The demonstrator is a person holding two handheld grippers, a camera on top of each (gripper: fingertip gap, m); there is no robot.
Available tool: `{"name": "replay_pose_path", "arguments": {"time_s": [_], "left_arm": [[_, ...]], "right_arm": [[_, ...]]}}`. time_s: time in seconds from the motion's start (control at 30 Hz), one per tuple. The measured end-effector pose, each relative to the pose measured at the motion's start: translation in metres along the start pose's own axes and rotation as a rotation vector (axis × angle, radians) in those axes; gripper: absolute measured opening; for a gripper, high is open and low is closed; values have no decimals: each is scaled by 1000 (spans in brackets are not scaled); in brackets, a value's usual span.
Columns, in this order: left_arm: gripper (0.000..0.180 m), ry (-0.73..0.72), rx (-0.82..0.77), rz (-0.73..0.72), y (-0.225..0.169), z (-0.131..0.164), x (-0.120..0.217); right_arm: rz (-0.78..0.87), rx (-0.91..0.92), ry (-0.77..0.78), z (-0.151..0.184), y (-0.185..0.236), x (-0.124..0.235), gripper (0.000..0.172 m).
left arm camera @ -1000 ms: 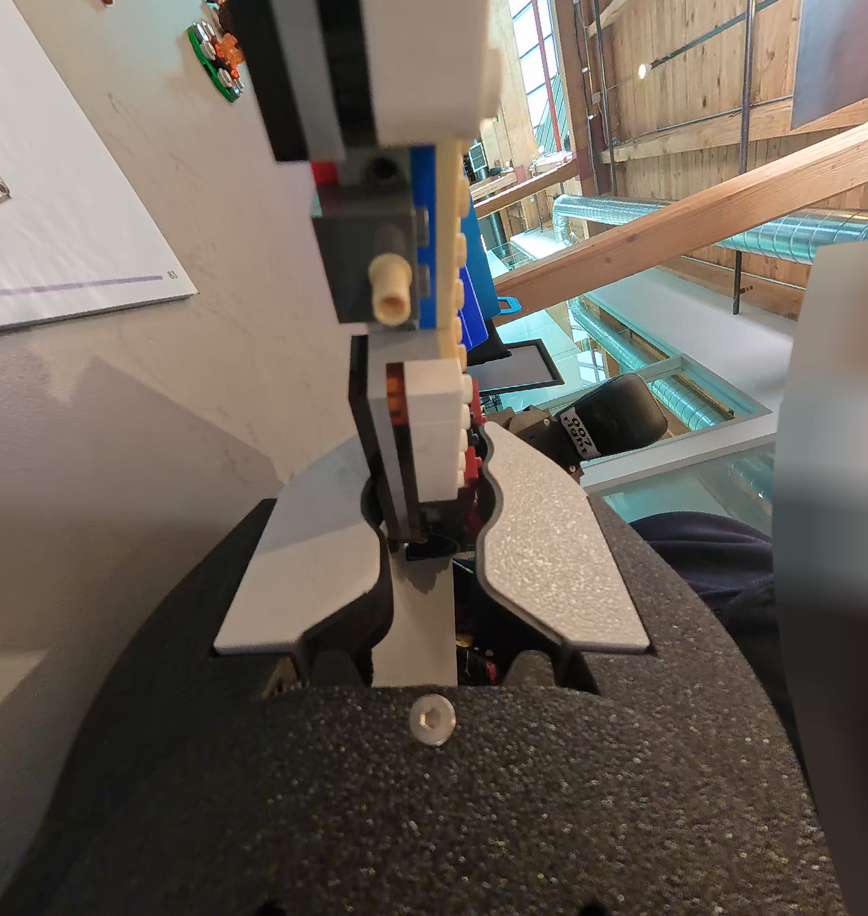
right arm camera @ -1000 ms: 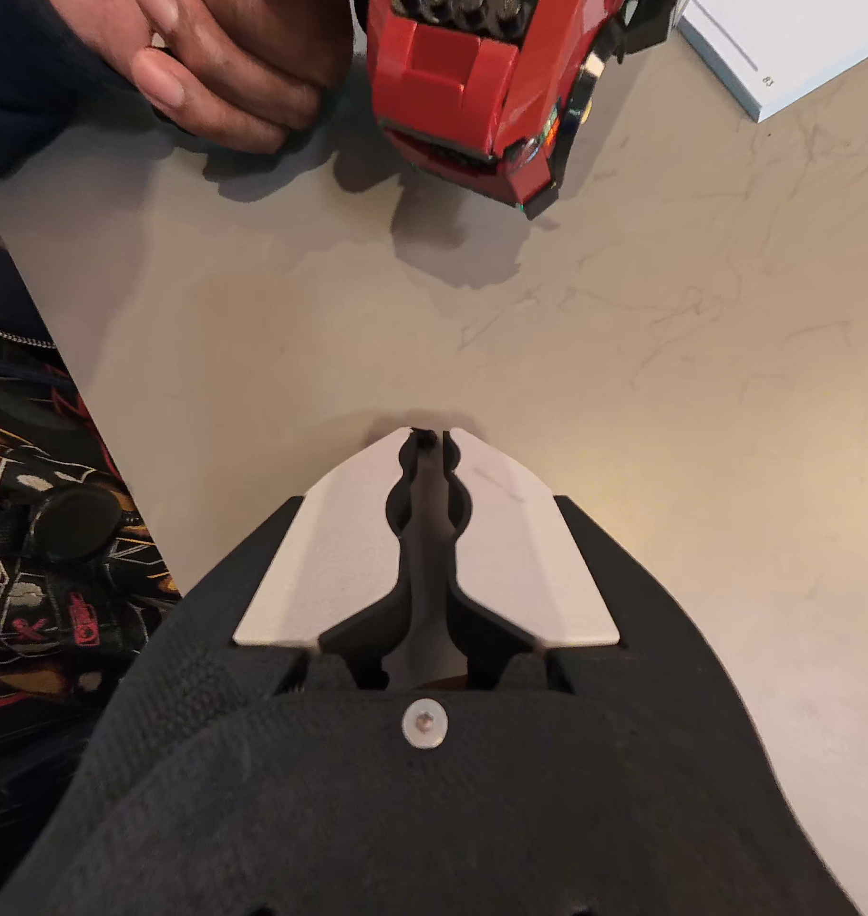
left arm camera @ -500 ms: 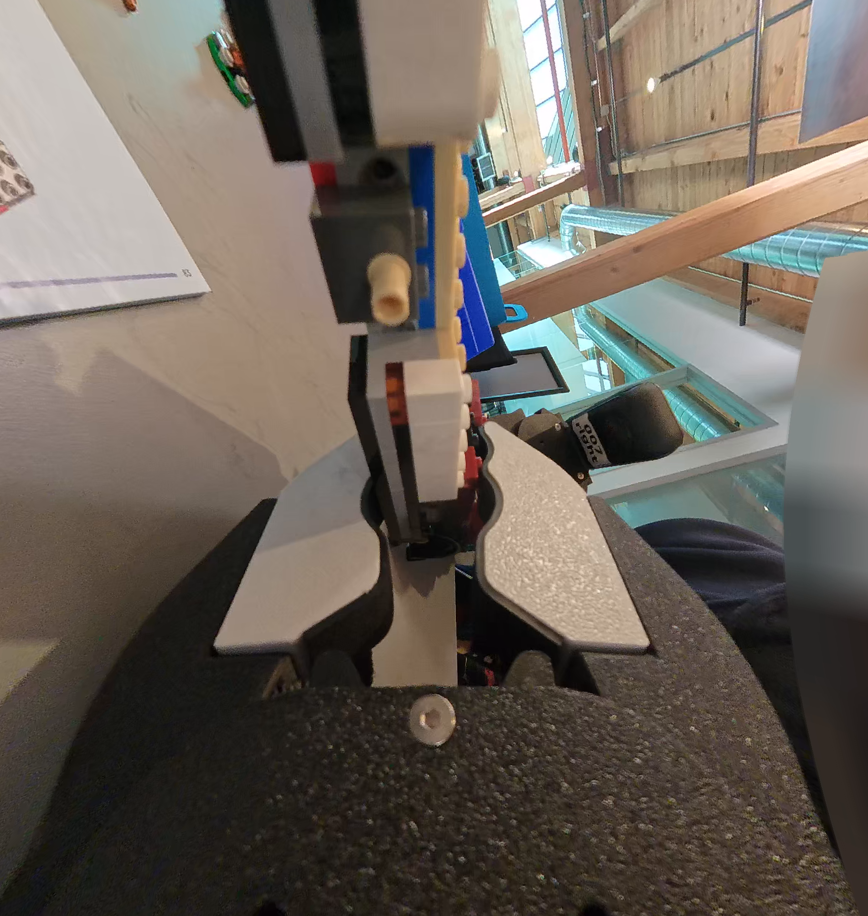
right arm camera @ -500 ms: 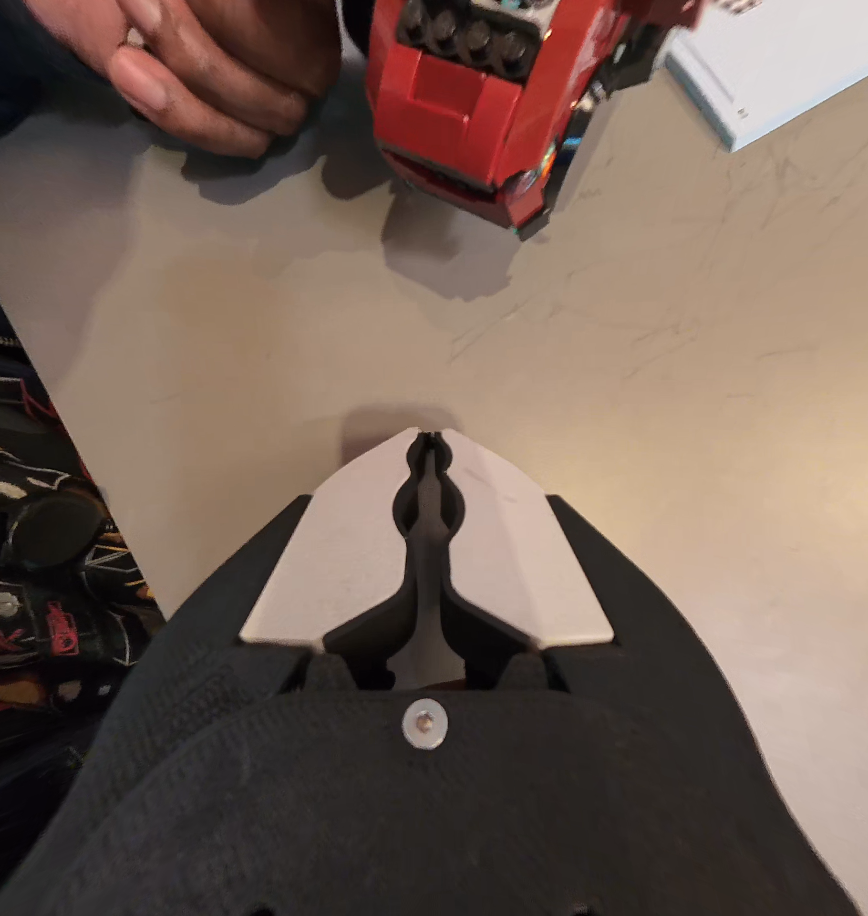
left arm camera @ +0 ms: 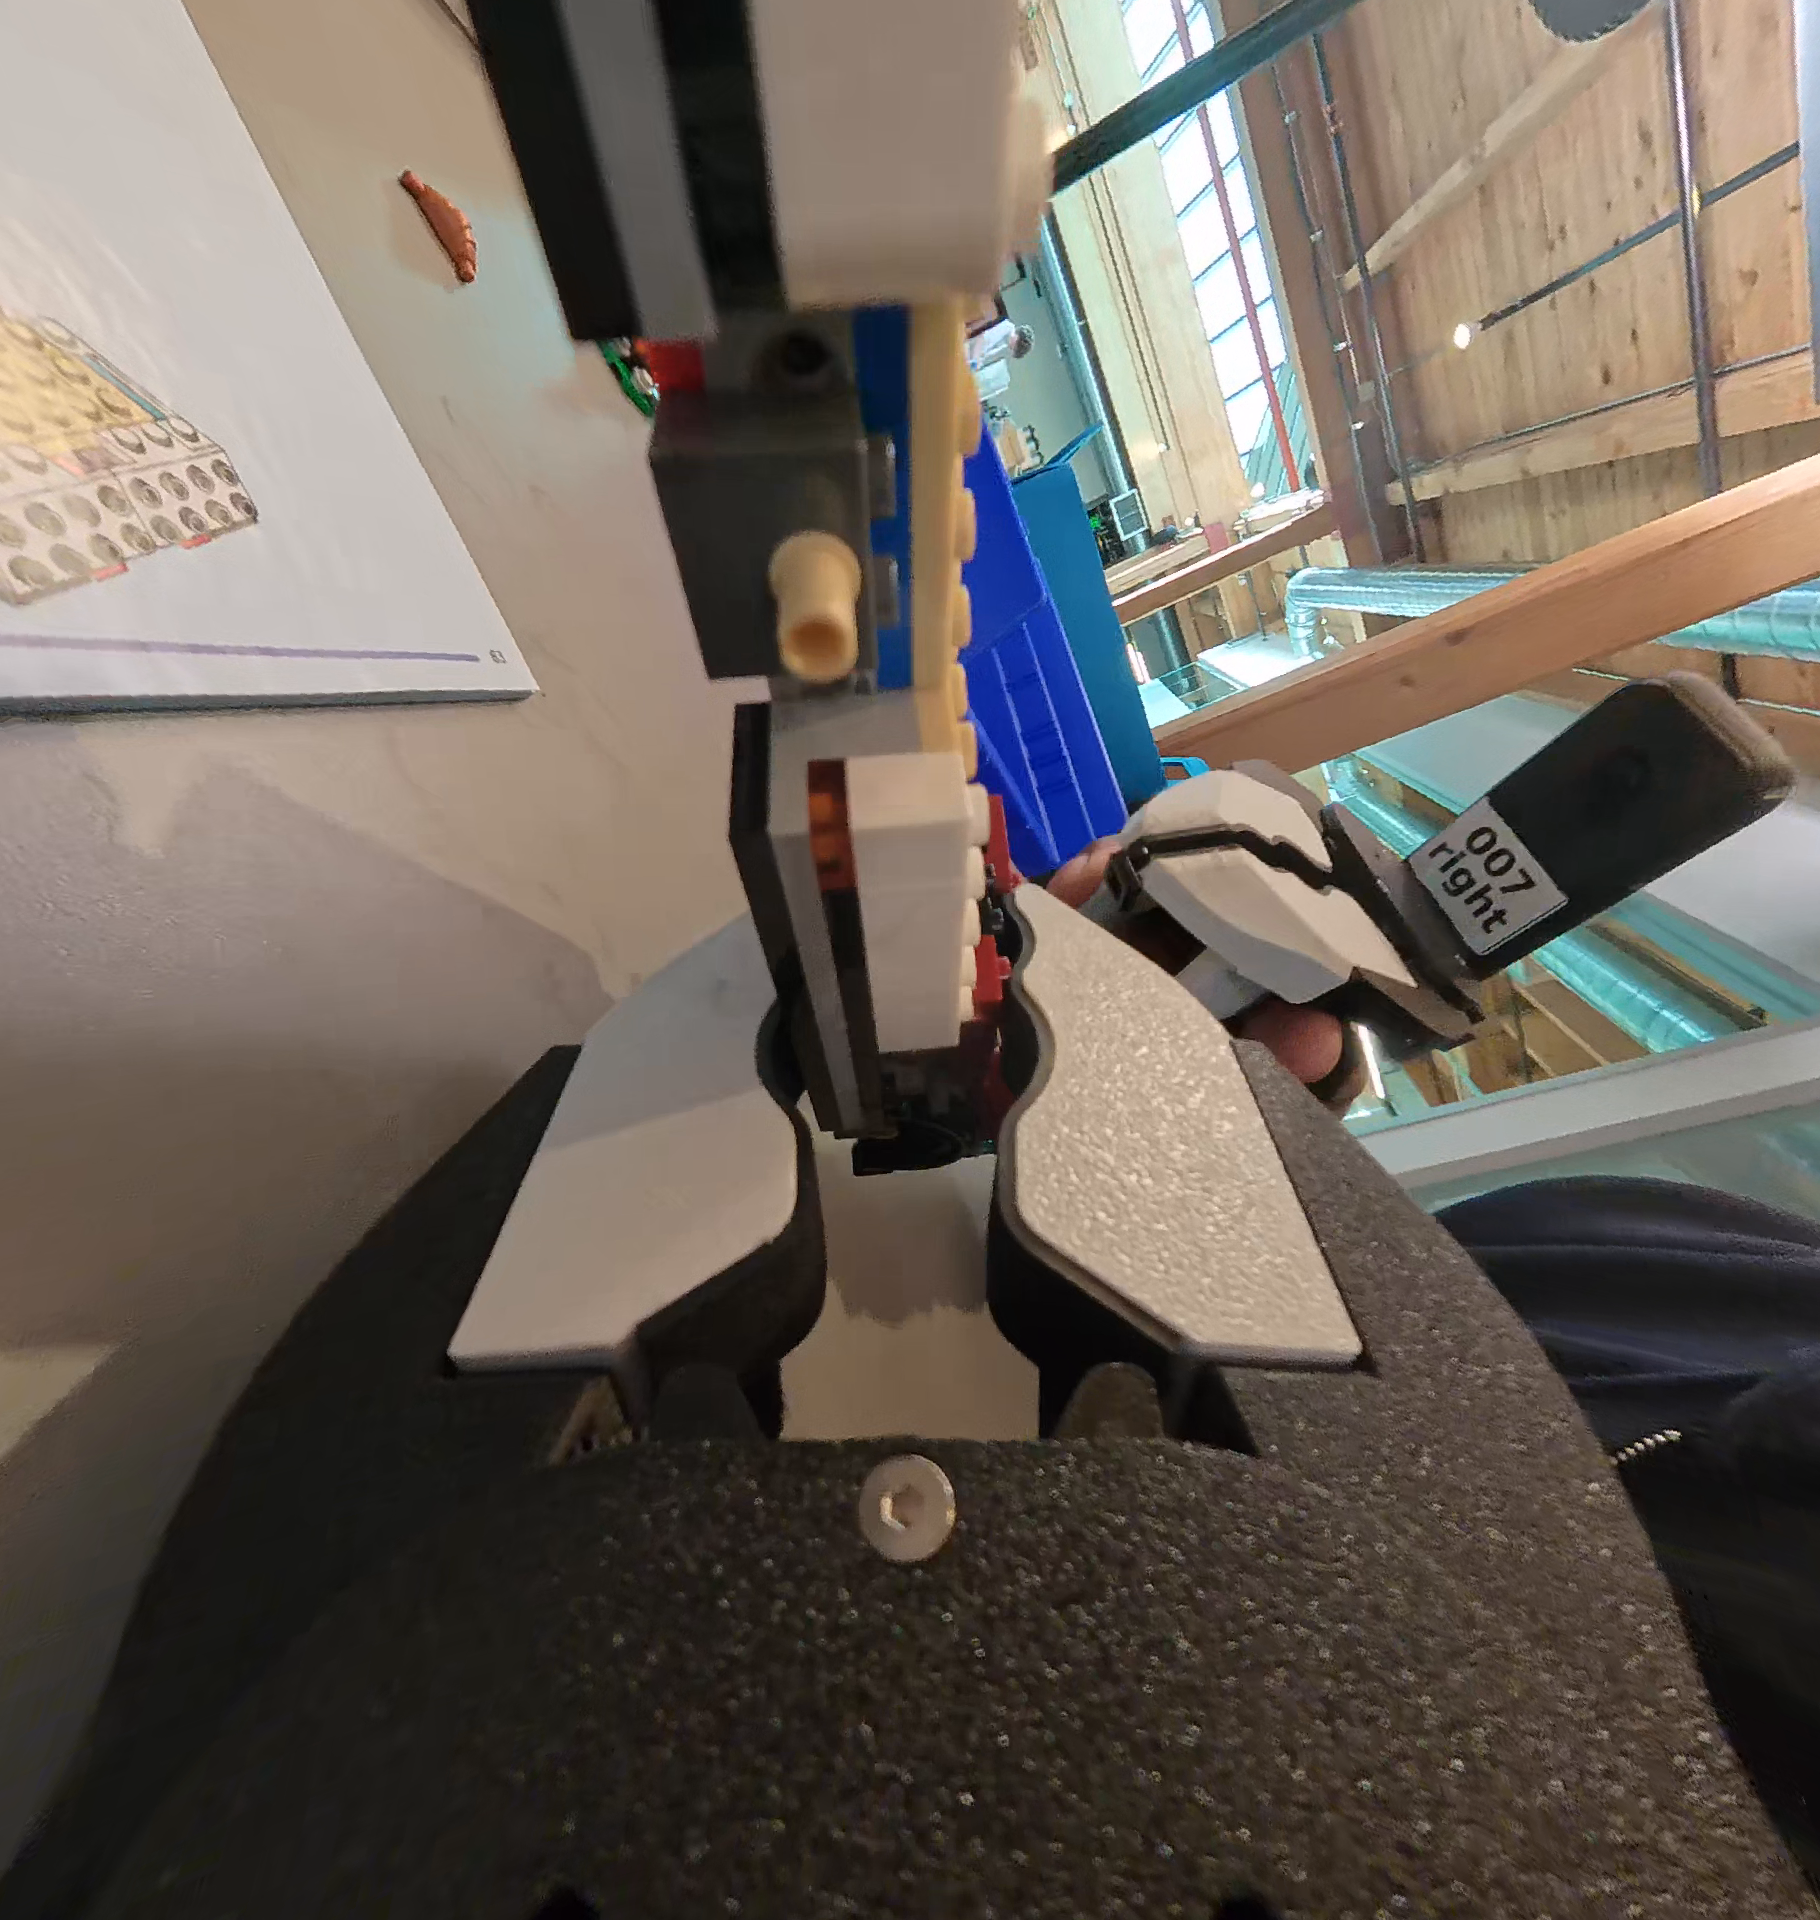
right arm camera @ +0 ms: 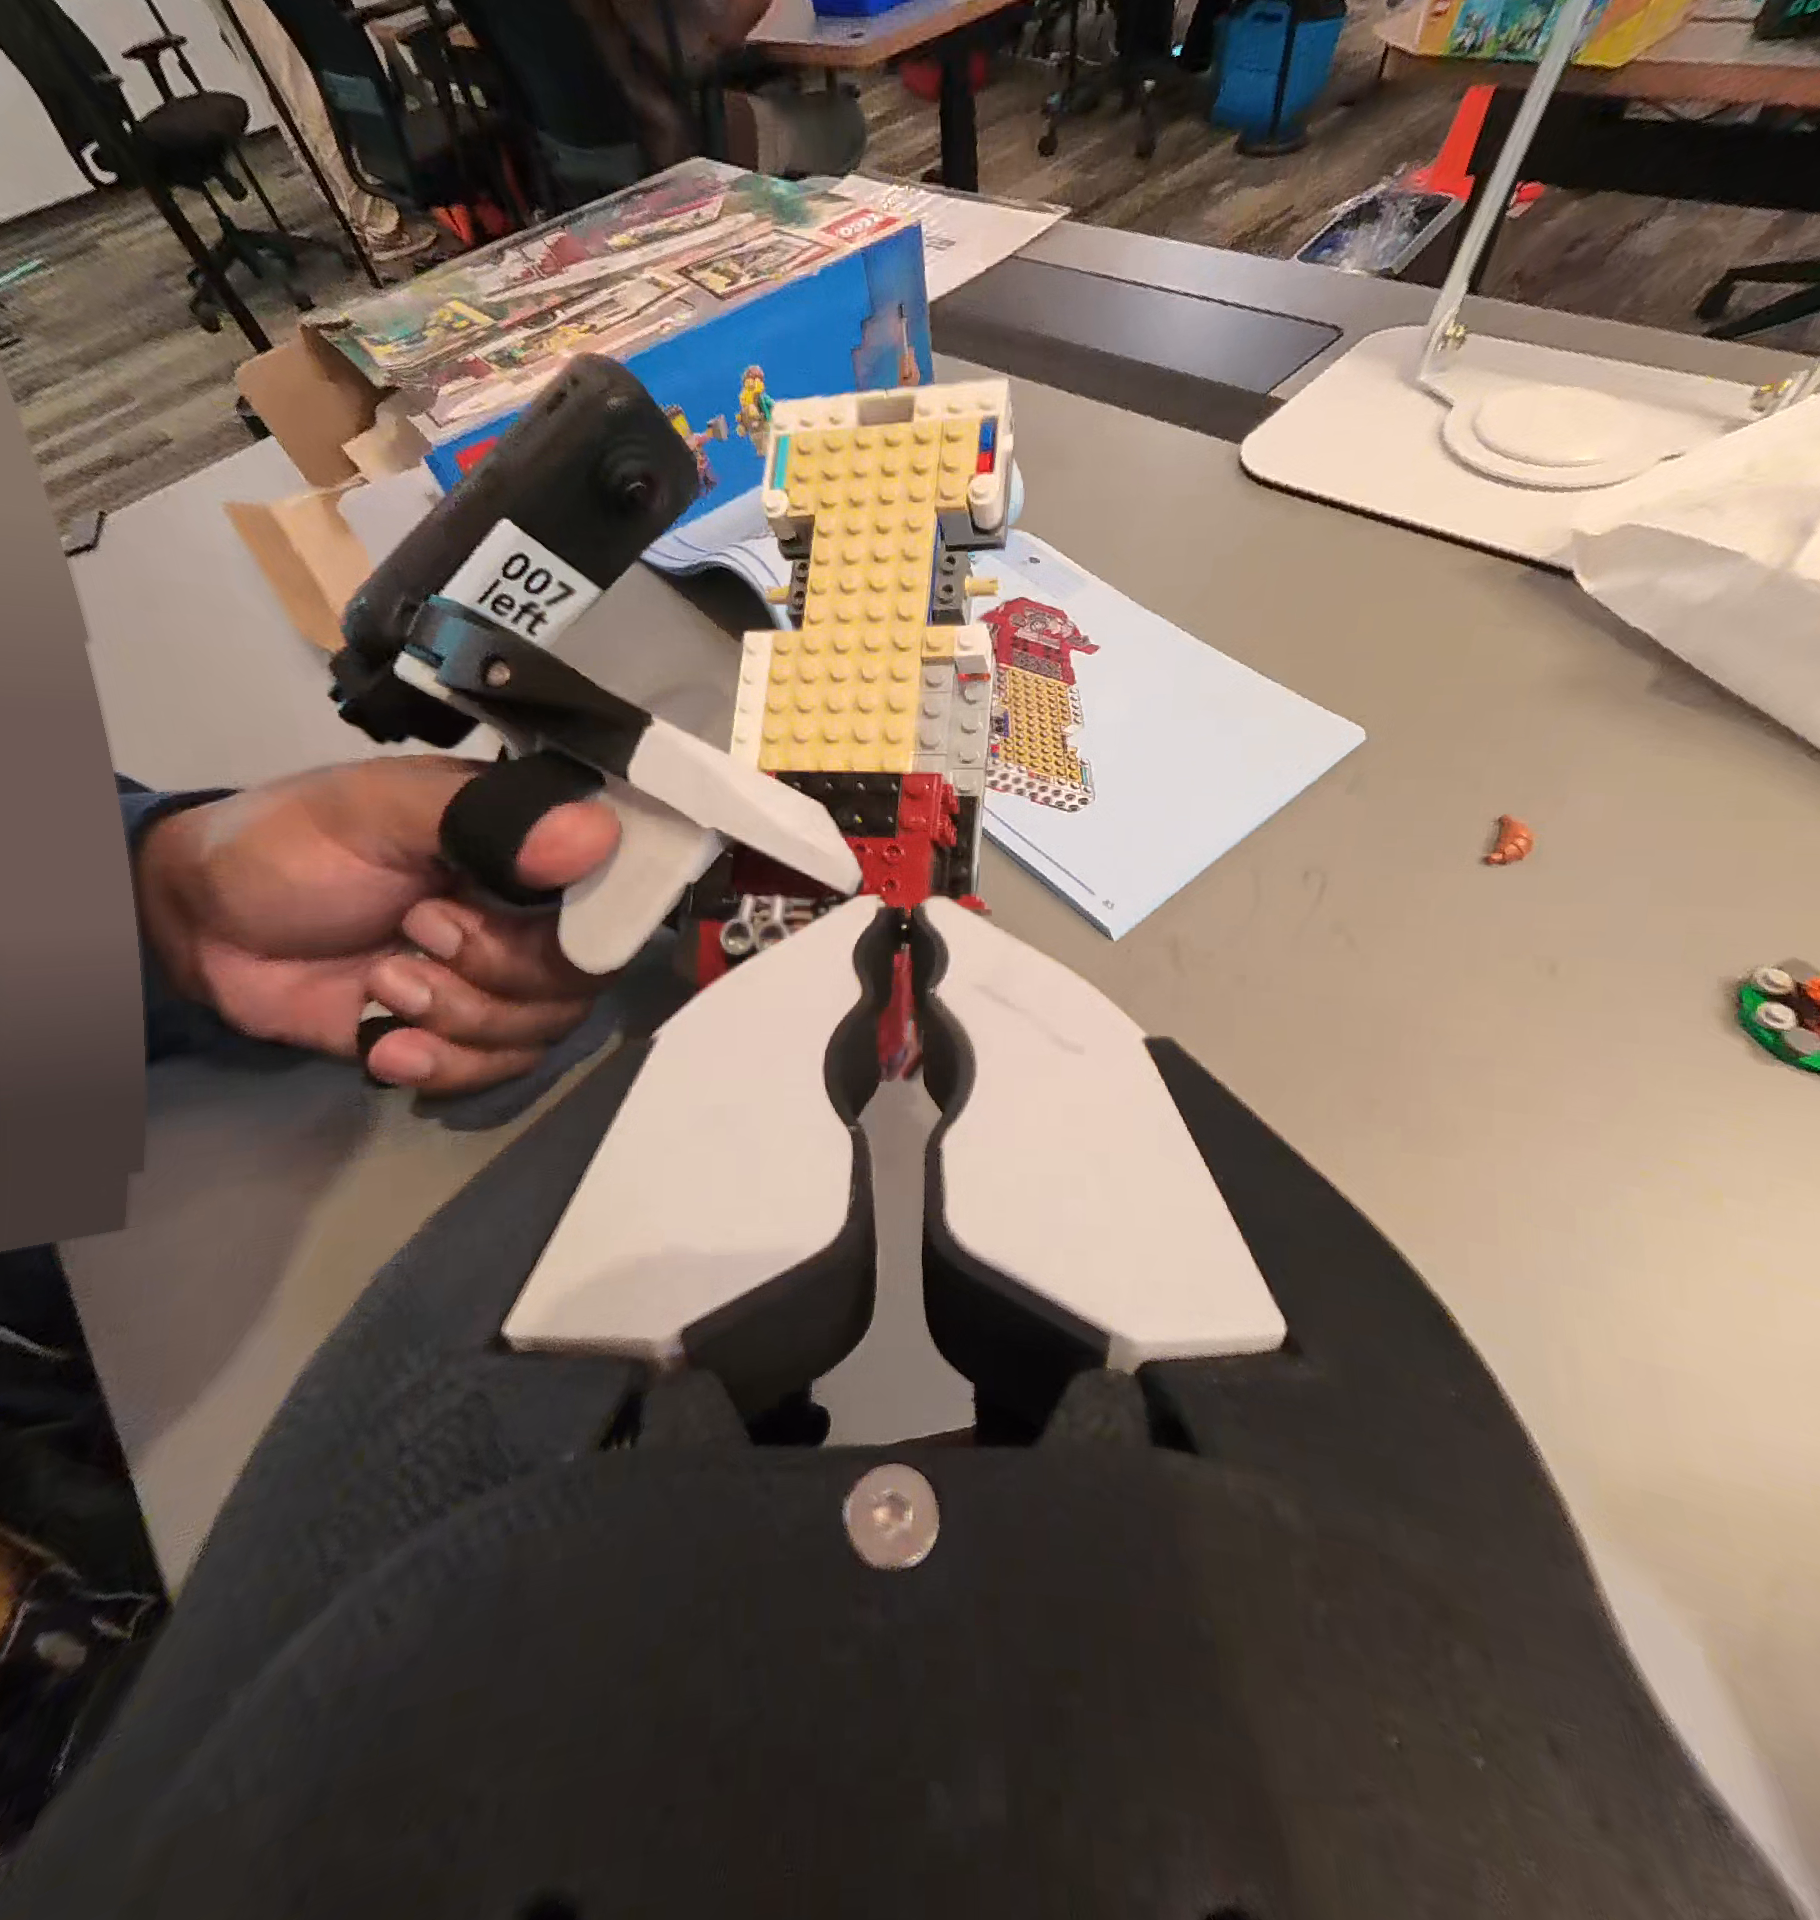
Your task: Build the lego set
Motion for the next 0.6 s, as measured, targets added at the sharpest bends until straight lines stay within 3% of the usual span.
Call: {"name": "replay_pose_path", "arguments": {"time_s": [0.6], "left_arm": [[33,-58,-114,-73,-3,-2,1]], "right_arm": [[66,48,-30,5,-1,-16,2]]}}
Point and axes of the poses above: each gripper's, where its closed fingertips meet, x back along the fingers, z out of its underside, y = z × x across the jaws, the point moved 1 cm from there along x, back along the fingers, and after that the axes turned 1 degree about y, right-handed, at the moved point
